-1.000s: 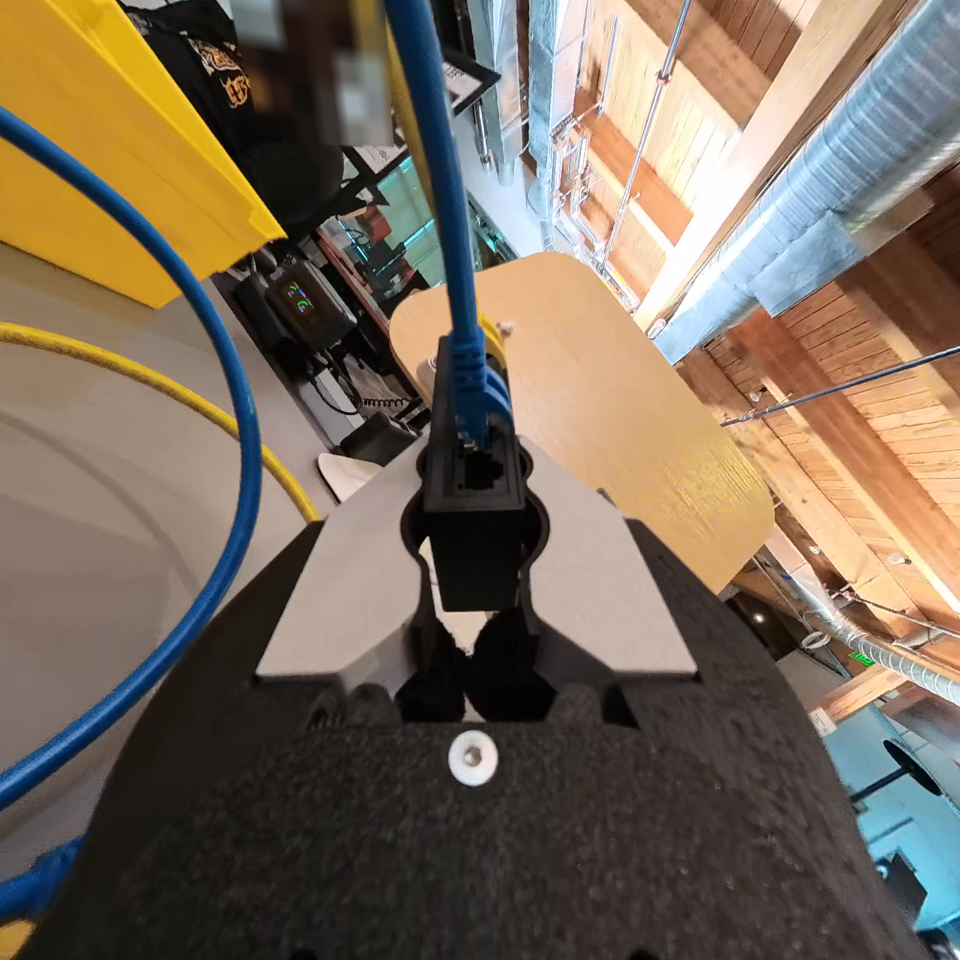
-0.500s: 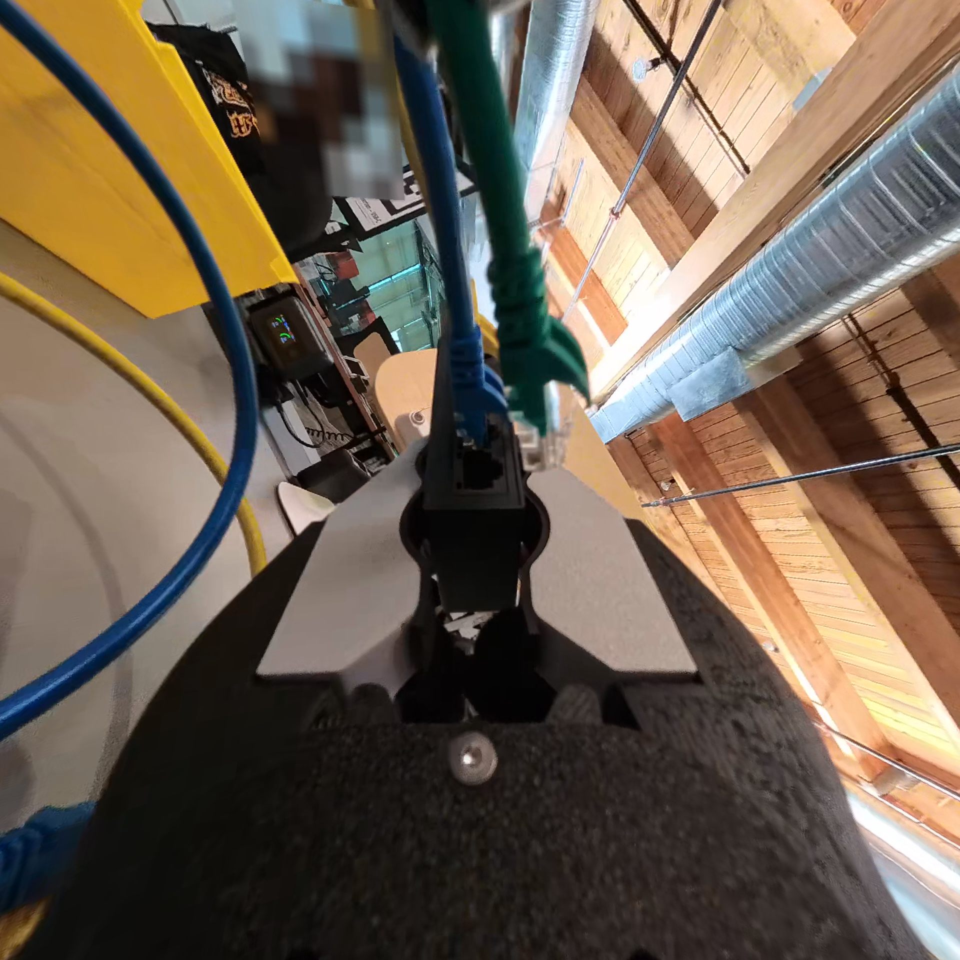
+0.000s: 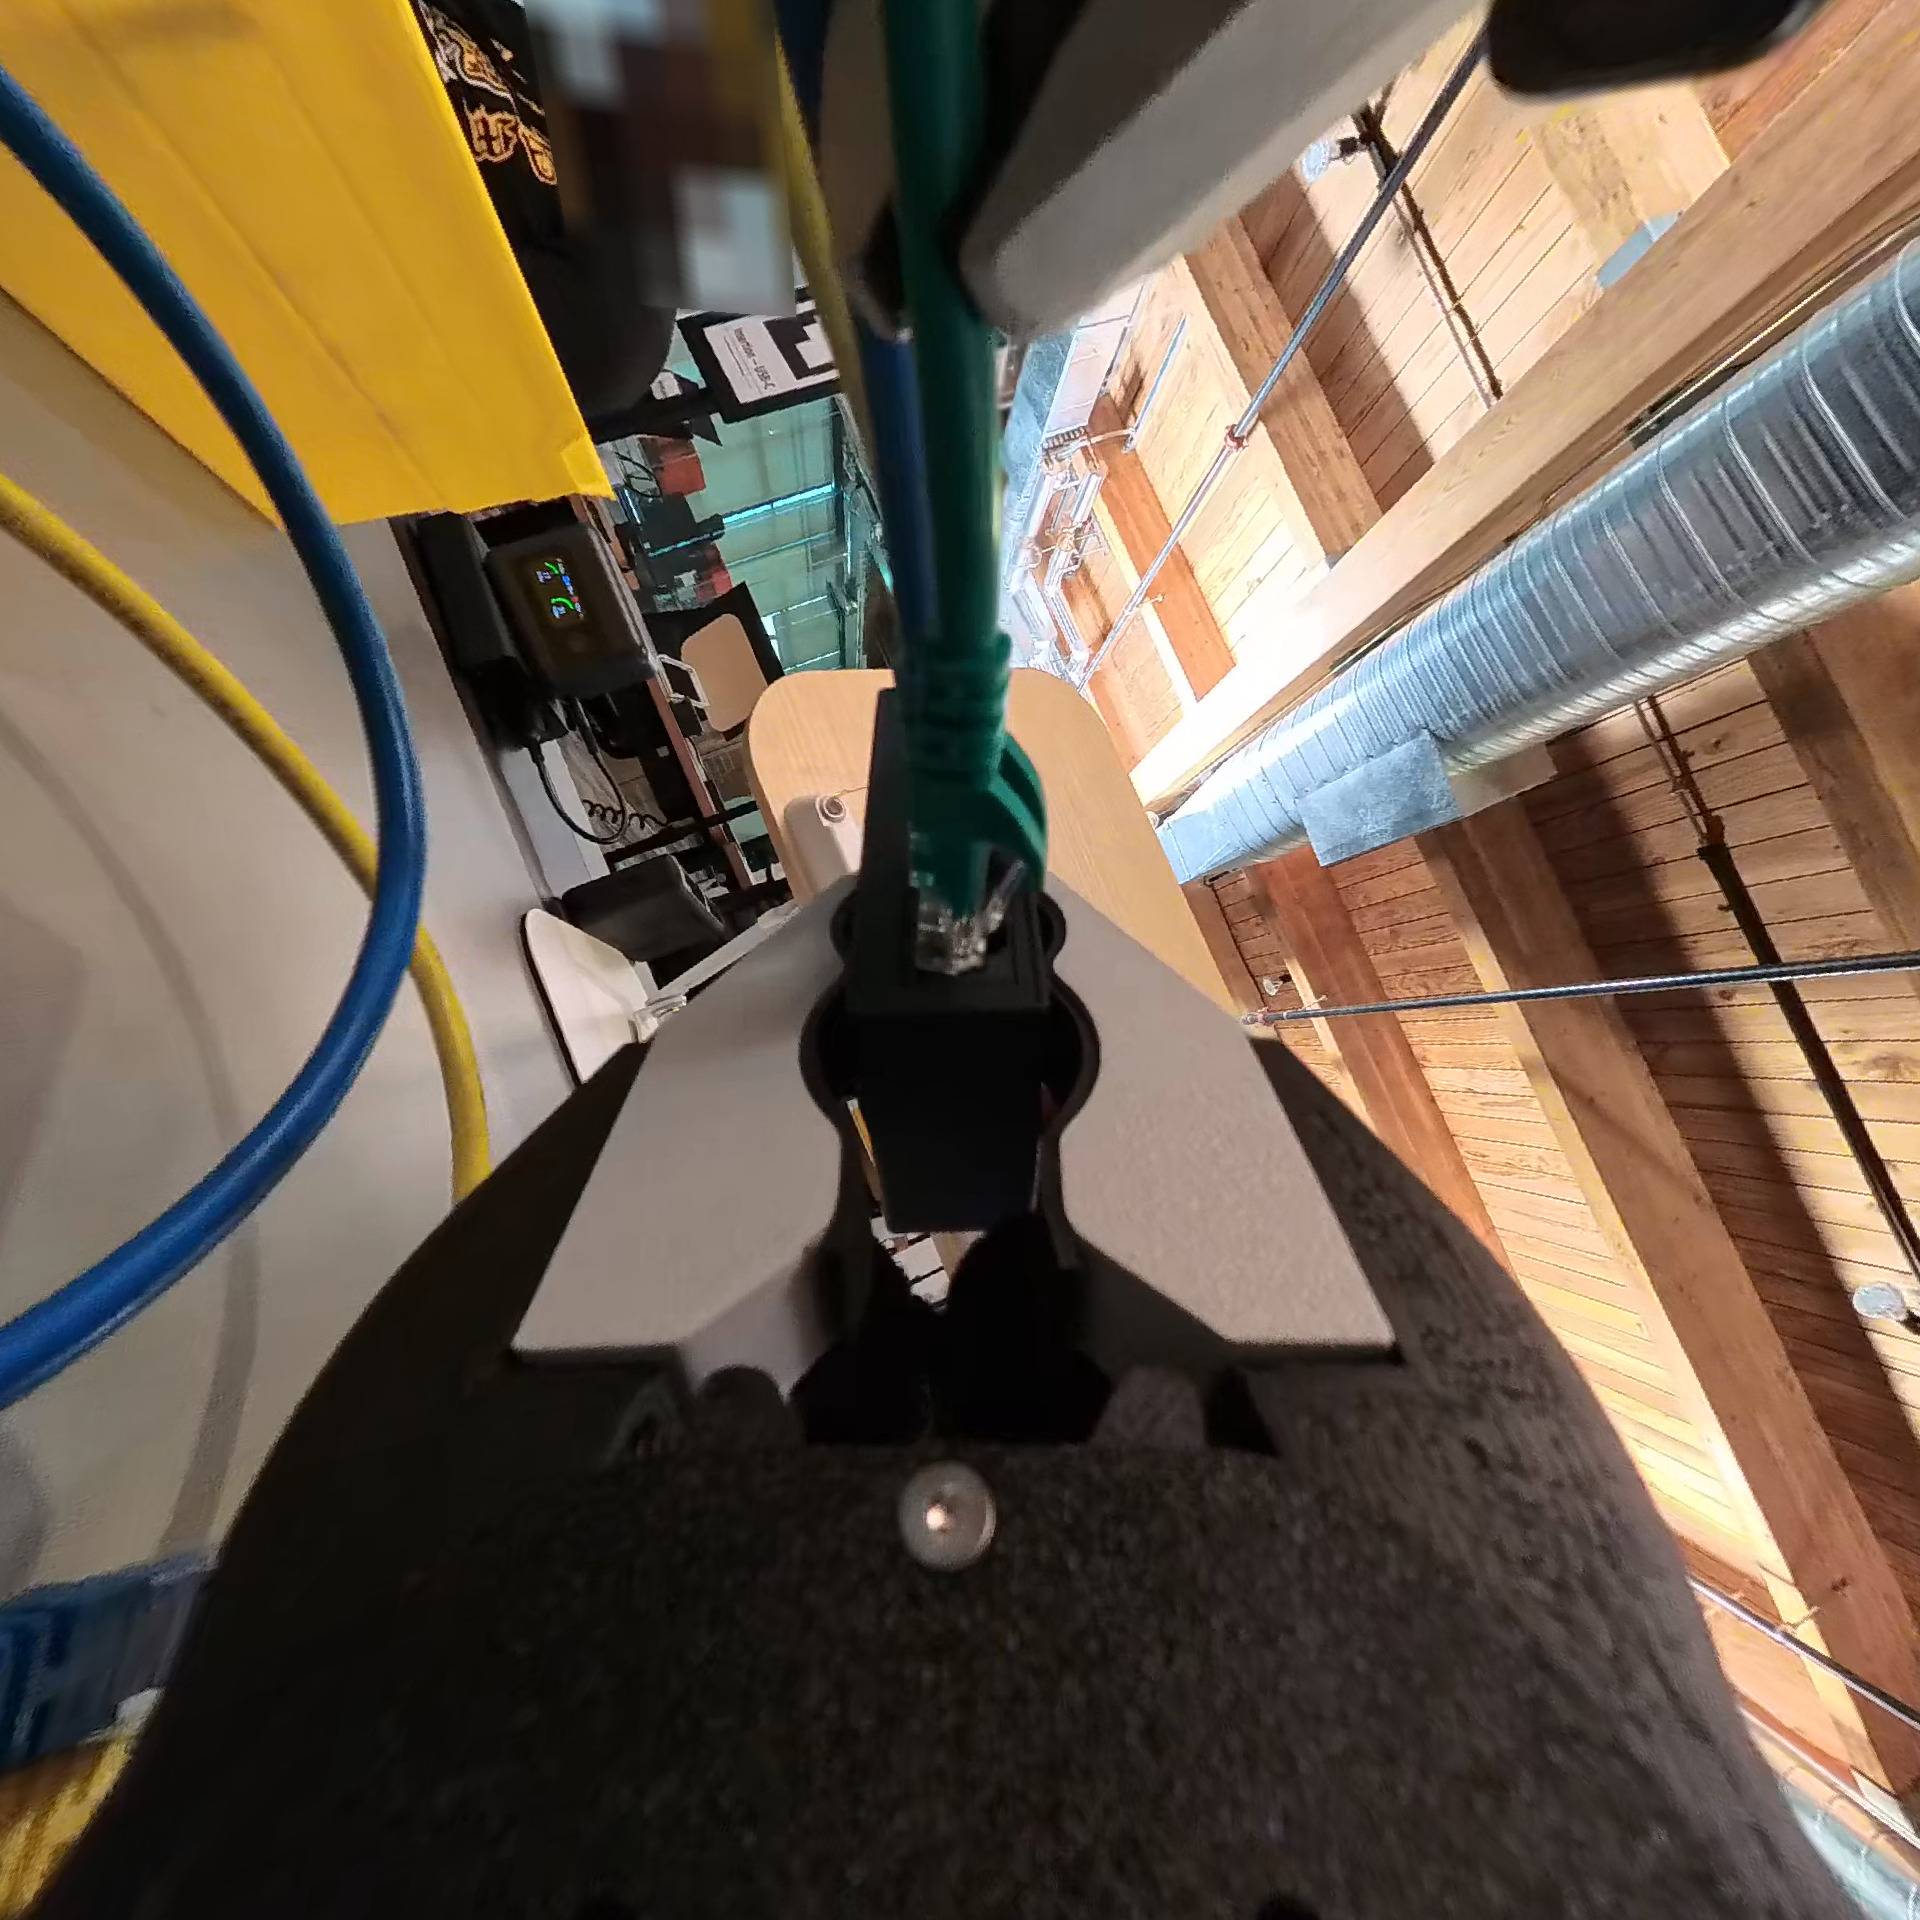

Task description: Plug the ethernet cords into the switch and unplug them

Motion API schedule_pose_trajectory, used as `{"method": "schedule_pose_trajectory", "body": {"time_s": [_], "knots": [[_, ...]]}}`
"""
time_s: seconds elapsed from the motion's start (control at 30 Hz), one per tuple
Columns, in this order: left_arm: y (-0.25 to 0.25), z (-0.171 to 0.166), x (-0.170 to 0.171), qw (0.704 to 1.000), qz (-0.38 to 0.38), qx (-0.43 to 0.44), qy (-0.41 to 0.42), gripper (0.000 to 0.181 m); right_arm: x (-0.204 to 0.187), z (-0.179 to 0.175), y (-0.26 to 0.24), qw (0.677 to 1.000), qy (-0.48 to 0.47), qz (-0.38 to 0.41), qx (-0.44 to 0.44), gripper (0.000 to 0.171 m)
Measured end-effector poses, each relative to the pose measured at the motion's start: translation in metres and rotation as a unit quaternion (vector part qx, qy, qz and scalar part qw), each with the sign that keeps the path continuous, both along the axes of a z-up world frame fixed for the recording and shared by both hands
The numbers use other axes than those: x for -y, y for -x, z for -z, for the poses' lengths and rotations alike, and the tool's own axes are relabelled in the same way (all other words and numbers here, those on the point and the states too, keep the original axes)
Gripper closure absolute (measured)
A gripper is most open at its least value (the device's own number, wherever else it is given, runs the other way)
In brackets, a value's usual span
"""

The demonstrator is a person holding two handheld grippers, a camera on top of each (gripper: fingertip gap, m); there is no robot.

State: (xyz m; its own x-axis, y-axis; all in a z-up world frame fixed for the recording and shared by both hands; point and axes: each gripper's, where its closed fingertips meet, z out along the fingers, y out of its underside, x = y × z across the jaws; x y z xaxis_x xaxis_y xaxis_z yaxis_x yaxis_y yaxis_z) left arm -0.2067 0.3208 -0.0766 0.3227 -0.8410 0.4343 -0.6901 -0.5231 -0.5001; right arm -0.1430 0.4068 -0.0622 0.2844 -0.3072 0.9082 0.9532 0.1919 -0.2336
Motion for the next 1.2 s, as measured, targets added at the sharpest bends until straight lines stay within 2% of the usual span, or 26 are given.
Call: {"method": "schedule_pose_trajectory", "body": {"time_s": [0.27, 0.57, 1.2], "knots": [[-0.004, -0.005, -0.002, 0.998, -0.002, 0.057, 0.007, 0.177, -0.003, 0.002, -0.003, 1.000, 0.015, 0.000, -0.018, 0.145], [-0.005, -0.002, -0.007, 0.994, -0.039, 0.103, 0.014, 0.177, -0.007, 0.009, -0.003, 0.999, 0.035, 0.001, -0.019, 0.145], [-0.006, 0.003, -0.004, 0.990, -0.054, 0.127, 0.040, 0.177, -0.010, 0.015, -0.002, 0.999, 0.047, 0.003, -0.013, 0.145]]}}
